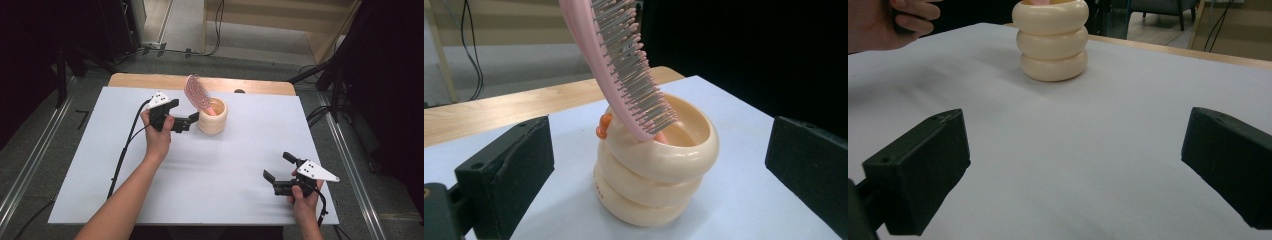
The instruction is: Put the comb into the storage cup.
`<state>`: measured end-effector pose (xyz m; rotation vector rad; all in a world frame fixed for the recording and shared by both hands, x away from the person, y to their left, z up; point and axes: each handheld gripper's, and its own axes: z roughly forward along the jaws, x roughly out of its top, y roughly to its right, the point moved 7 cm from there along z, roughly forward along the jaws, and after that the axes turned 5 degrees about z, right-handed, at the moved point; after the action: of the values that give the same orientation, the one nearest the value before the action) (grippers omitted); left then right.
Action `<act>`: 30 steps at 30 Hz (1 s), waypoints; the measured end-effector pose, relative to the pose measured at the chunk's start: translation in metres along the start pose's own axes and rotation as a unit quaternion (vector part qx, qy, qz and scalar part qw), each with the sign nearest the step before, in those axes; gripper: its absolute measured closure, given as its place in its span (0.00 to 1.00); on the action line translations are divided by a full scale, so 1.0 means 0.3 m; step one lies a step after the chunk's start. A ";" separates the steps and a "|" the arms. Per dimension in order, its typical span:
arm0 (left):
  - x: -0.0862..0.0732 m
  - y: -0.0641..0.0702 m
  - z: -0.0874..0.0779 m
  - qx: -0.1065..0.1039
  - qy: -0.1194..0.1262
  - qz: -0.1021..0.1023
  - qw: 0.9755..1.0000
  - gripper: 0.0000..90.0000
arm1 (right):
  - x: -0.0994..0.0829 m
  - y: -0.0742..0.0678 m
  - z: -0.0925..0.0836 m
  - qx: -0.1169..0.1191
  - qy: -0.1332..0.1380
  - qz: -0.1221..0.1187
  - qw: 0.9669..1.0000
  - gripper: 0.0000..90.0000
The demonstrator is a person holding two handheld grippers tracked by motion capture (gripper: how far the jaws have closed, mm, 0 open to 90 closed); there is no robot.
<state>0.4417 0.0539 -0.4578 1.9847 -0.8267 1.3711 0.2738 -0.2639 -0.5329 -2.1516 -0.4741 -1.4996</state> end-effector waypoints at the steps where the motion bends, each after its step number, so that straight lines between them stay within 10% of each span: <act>1: -0.001 0.002 -0.006 0.001 0.000 0.004 1.000 0.00 | 0.000 0.000 0.000 0.000 0.000 0.000 1.000 0.00; 30: -0.093 0.033 -0.229 0.012 0.031 0.036 0.999 0.00 | -0.001 -0.001 0.000 -0.002 -0.002 -0.001 1.000 0.00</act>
<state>0.3861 0.1037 -0.4624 1.9364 -0.8642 1.4826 0.2735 -0.2635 -0.5332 -2.1583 -0.4733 -1.4995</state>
